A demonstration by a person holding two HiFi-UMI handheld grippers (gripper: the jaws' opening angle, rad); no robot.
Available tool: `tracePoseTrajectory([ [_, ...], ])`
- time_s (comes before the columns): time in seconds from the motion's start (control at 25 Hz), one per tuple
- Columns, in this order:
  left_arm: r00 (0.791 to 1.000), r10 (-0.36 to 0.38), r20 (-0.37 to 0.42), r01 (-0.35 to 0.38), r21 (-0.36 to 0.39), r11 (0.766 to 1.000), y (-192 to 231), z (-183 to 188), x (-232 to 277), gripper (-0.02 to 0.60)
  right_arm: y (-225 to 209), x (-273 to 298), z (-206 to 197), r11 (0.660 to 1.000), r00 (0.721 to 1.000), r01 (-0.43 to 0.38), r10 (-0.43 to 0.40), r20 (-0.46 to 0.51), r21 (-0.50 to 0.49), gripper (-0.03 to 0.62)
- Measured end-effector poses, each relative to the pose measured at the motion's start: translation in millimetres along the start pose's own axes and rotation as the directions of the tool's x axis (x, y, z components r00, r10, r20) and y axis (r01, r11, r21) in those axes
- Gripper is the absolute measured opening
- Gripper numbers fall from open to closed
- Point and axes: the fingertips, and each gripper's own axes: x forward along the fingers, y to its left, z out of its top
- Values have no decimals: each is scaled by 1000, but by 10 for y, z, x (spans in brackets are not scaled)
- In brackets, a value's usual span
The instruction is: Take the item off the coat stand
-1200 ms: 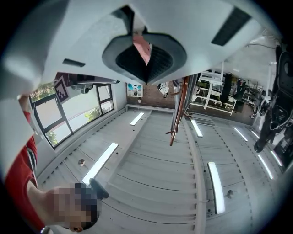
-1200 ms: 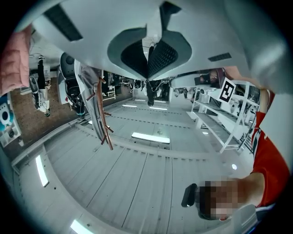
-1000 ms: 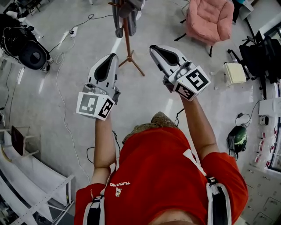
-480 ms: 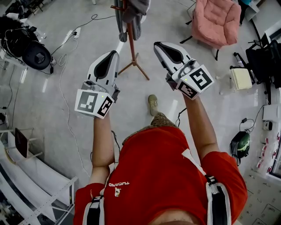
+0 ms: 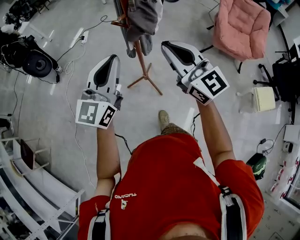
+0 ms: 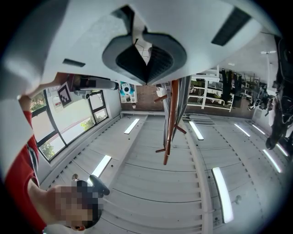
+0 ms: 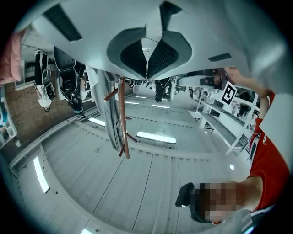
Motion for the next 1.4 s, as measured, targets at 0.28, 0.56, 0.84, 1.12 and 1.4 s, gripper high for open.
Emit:
tracePoseTrajectory([
  [0.28,997,77,-14,-77,3,997,242,-82,319,9,-458,278,-99,999,999,-47,47,-8,16,31],
  [0.56,990,139,-30,-138,15,990,479,-58,421,9,-708,598,-184,994,993,-104,105,-52,20,152],
  [0.84,987,158,-21,-158,8,987,759,-26,303,9,-599,966,-370,983,973,-184,184,-137,12,244],
  [1.12,989,147,-23,-147,0,989,858,-47,461,9,-732,1160,-569,976,956,-216,219,-196,39,259],
  [1.4,990,135,-32,-135,-2,991,909,-68,421,9,-671,1349,-637,971,947,-238,238,-215,22,245],
])
